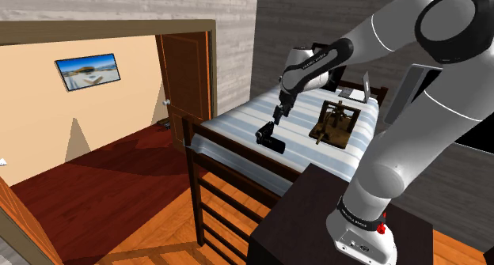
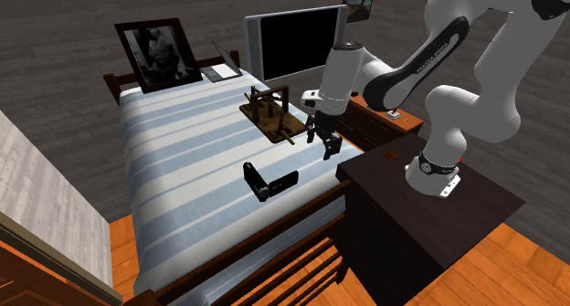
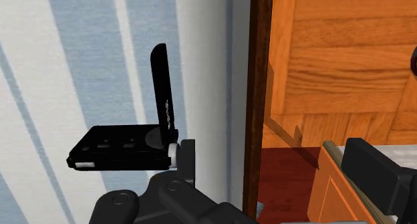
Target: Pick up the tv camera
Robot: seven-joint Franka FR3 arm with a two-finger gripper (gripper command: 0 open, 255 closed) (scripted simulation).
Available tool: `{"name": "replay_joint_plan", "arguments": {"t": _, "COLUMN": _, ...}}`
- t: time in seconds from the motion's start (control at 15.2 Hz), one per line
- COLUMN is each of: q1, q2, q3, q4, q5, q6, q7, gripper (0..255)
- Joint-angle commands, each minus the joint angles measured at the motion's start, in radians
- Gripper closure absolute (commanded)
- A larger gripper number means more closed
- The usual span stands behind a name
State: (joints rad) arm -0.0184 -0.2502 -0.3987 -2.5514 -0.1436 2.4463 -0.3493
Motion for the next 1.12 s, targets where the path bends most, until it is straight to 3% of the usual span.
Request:
{"name": "replay_joint_plan", "arguments": {"t": 0.0, "q1": 0.010, "q2": 0.089, "q3": -0.033, "q4": 0.020, "q5": 0.039, "q6": 0.064, "q7": -0.057, "gripper": 0}}
{"name": "replay_joint_plan", "arguments": {"t": 0.4, "q1": 0.009, "q2": 0.358, "q3": -0.070, "q4": 0.115, "q5": 0.259, "q6": 0.198, "q7": -0.285, "gripper": 0}}
{"name": "replay_joint_plan", "arguments": {"t": 0.73, "q1": -0.082, "q2": 0.577, "q3": 0.000, "q4": 0.235, "q5": 0.448, "q6": 0.257, "q7": -0.471, "gripper": 0}}
{"name": "replay_joint_plan", "arguments": {"t": 0.92, "q1": -0.152, "q2": 0.698, "q3": 0.055, "q4": 0.321, "q5": 0.515, "q6": 0.279, "q7": -0.545, "gripper": 0}}
{"name": "replay_joint_plan", "arguments": {"t": 1.06, "q1": -0.168, "q2": 0.724, "q3": 0.071, "q4": 0.335, "q5": 0.528, "q6": 0.291, "q7": -0.558, "gripper": 0}}
